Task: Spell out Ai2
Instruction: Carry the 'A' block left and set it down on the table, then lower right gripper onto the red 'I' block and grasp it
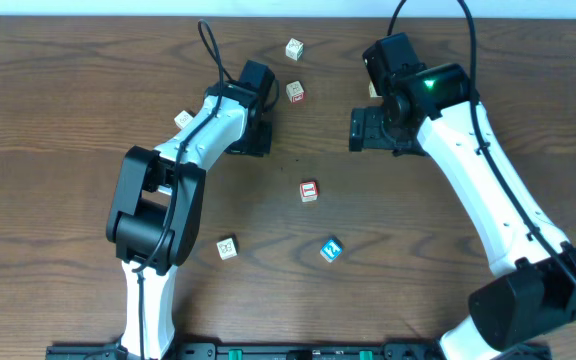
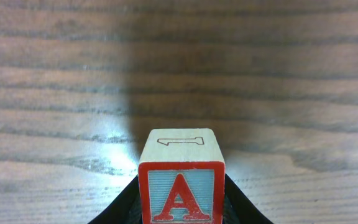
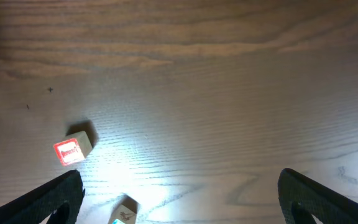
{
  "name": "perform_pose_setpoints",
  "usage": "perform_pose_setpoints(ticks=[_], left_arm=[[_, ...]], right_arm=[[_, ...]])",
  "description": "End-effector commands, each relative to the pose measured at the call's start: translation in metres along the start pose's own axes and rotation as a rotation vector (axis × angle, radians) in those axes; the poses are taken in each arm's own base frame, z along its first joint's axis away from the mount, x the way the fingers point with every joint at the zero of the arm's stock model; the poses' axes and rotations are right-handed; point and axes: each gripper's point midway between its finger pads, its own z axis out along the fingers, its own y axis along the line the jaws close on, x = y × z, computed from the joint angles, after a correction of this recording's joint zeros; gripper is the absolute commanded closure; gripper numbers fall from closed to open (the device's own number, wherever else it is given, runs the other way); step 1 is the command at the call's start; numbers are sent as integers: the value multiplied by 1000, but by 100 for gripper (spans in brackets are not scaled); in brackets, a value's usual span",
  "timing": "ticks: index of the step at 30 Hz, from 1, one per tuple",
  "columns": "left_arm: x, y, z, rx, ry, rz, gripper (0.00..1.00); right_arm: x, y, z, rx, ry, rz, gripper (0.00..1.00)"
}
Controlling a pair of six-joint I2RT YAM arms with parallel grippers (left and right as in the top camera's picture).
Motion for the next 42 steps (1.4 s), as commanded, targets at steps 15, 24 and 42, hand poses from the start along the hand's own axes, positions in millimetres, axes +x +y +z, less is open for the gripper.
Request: perform_pose_setpoints(ticks=[15,24,42], left_arm=[[11,17,-46,-50,-8,14,26],[17,52,-149,-187,-162,25,26],[37,117,-241,-250,-322,-82,3]], right_arm=[[14,21,-9,-12,3,-66,1],[39,48,-8,-30,-22,-93,1],[84,63,81,-34,57,-84,15]])
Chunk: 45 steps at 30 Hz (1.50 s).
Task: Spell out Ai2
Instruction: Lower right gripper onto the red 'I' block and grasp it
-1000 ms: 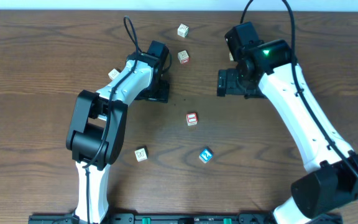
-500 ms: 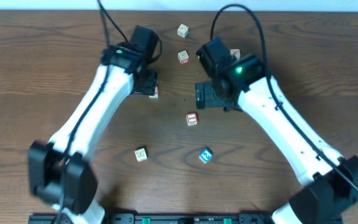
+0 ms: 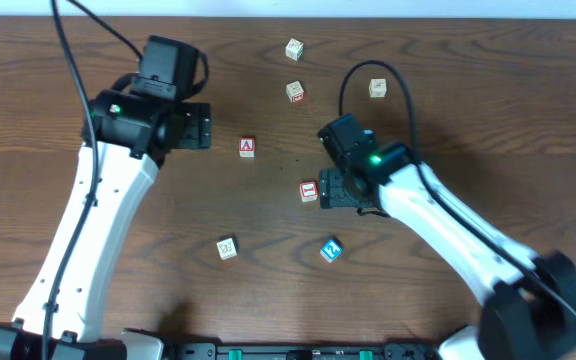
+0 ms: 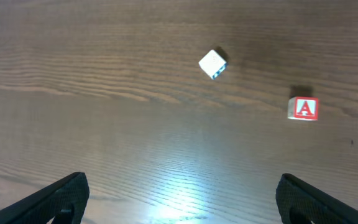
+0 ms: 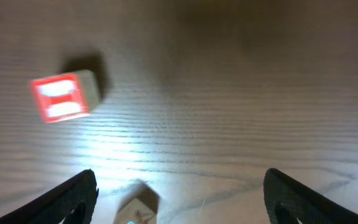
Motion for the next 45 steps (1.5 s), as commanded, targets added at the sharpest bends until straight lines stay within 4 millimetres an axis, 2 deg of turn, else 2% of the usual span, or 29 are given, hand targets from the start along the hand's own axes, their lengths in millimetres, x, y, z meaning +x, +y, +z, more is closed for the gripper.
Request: perform_pose_setpoints(ticks=[1,5,10,15,20,25,28,32,34,36,40,45], left_arm=[[3,3,2,12,15,13,4],[2,3,3,11,16,20,5],[1,3,3,12,8,24,5],[1,3,3,12,8,26,5],[1,3,3,12,9,25,5],[1,3,3,12,9,26,5],[0,2,3,13,8,30,5],[1,0,3,28,11,30,5],[2,0,3,27,15,31,5],[5,1,3,24,28,35,5],[7,1,3,23,35,38,5],[7,1,3,23,34,38,5]], right_arm=[[-14,16,0,2,-2,23,14],[-27,40,0,-28,11,-17,11],[-21,62,20,-109,91,141,12],[-16,63,29,-96,125,253,14],[-13,66,40,-87,152,472,12],[-3,76,43,-87,217,687,21],[6,79,53,-57,253,764,20],[17,86,69,-36,313,823,20],[16,86,76,-23,308,850,27],[10,88,79,-36,286,856,33],[-2,94,81,-76,246,859,34],[-7,88,83,-58,204,858,34]])
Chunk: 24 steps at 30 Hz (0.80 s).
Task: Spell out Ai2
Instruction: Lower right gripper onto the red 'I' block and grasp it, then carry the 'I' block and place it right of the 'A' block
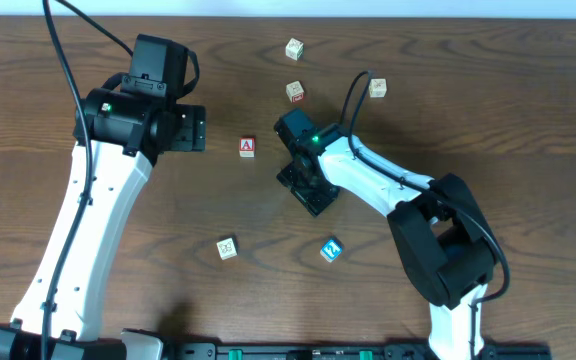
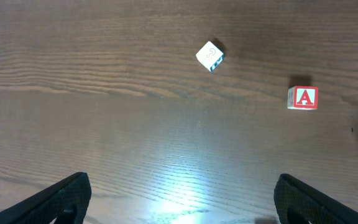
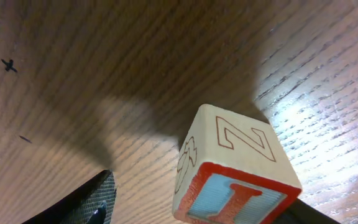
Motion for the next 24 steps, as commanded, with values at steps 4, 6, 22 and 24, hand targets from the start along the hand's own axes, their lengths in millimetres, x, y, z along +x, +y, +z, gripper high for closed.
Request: perform_pose_setpoints(ticks=[4,6,22,24], left_arm=[[1,0,2,1,4,9,5],[1,0,2,1,4,9,5],[-1,0,2,2,-4,14,5],[-1,0,2,3,-4,13,5]], right_arm=[[-12,-6,8,27,-58,9,33],[-17,-8,8,35,-69,11,33],[-40,-19,4,80,-135,-48,69],[-41,-17,5,73,-136,-70,74]])
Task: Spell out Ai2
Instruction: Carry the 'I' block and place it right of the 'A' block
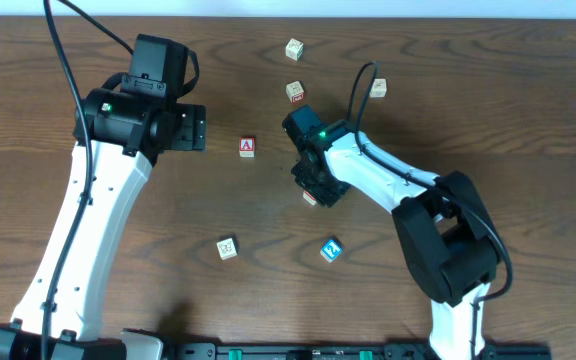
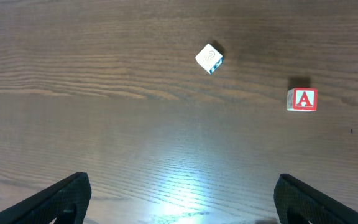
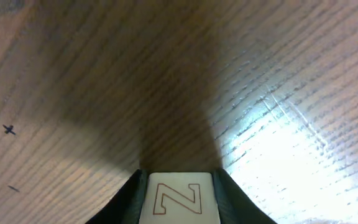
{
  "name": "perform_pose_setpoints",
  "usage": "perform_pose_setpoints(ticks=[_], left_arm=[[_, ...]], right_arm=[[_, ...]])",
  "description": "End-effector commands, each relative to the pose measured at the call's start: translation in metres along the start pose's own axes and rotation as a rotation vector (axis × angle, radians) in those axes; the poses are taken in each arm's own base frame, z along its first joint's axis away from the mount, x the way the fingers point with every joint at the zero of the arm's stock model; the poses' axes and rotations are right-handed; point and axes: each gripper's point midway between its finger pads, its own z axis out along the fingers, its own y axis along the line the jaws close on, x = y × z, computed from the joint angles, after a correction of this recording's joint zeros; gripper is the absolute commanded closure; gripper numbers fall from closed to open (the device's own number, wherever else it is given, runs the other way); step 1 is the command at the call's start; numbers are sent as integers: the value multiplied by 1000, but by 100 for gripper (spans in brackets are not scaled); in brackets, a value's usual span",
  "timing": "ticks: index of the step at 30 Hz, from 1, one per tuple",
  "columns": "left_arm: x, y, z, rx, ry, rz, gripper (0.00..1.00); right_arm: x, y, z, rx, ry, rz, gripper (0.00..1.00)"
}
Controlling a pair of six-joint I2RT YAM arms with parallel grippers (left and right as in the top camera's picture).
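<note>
The red A block (image 1: 247, 147) lies face up on the table, also seen in the left wrist view (image 2: 302, 99). My left gripper (image 1: 190, 130) hangs open to its left, nothing between its fingers (image 2: 61, 199). A white block (image 2: 209, 57) with a curved blue-edged mark lies beyond it. My right gripper (image 1: 313, 183) is shut on a wooden block (image 3: 179, 200) whose upper side shows an outlined Z. A red-edged bit of that block (image 1: 310, 198) peeks out below the gripper in the overhead view.
Three pale blocks lie at the back: one (image 1: 294, 48), one (image 1: 295, 91) and one (image 1: 378, 88). Nearer the front are a pale block (image 1: 227, 247) and a blue block (image 1: 331, 249). The right arm stretches across the table's middle.
My right gripper stood open around the tilted block with the red I face; now it is shut on it, the block square between the fingers. The left arm has not moved.
My left gripper was shut on the A block at mid-table, the right one open at the back. Then the A block lay on the table, the left gripper open to its left, the right beside the I block. Then the right straddled that block; now it grips it.
</note>
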Motion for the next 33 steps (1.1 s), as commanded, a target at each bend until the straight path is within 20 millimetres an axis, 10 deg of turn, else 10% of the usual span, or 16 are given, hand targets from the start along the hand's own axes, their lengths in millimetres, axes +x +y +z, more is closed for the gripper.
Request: perform_pose_setpoints(ticks=[1,33], left_arm=[[1,0,2,1,5,10,5],[-10,-1,2,8,-37,-4,5]], right_arm=[[-7,-3,8,16,-25,-40,74],[-72,60,-32,-35,-262,-592,71]])
